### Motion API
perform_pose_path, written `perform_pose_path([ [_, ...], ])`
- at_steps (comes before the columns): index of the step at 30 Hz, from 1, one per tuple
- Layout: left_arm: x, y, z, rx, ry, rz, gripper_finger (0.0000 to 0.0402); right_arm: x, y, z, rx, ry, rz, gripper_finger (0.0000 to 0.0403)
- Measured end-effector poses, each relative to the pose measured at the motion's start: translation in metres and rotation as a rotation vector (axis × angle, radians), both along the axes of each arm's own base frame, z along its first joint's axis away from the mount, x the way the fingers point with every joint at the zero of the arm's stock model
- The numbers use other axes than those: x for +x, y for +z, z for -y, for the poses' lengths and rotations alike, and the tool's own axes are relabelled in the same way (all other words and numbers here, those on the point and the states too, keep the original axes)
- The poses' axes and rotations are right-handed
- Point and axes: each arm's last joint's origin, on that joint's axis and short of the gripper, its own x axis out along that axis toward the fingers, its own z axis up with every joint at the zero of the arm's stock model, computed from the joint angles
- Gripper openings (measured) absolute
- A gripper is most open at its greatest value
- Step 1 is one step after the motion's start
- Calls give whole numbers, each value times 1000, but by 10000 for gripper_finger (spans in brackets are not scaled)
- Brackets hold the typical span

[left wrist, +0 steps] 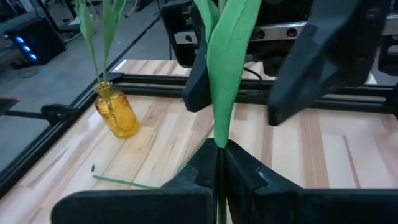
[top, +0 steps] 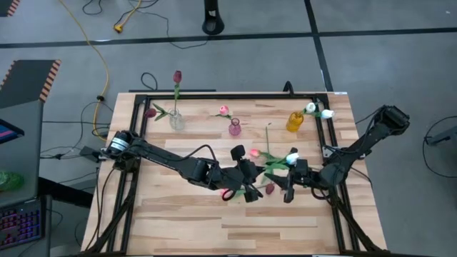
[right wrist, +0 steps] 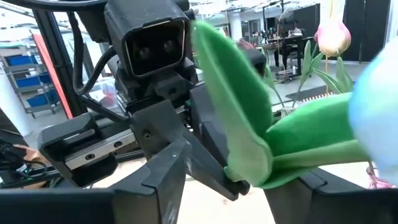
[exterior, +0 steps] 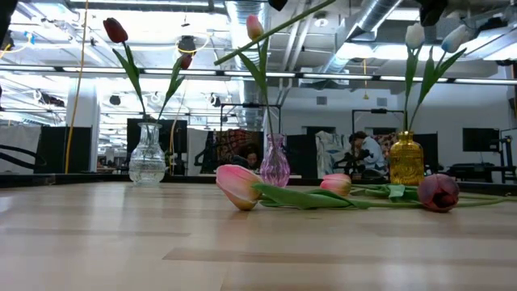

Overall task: Sort flowers into vase by color
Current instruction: Put the white flower into the yellow vase

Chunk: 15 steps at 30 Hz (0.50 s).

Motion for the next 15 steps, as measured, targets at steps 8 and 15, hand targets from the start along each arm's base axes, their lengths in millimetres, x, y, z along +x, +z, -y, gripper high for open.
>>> perform_pose_path([
  [8,0,0,0,-2,-4,0,0,0,0,0,0,-6,-1,100],
  [15,0,0,0,43,-41,-18,1,0,0,0,1,-4,0,39],
])
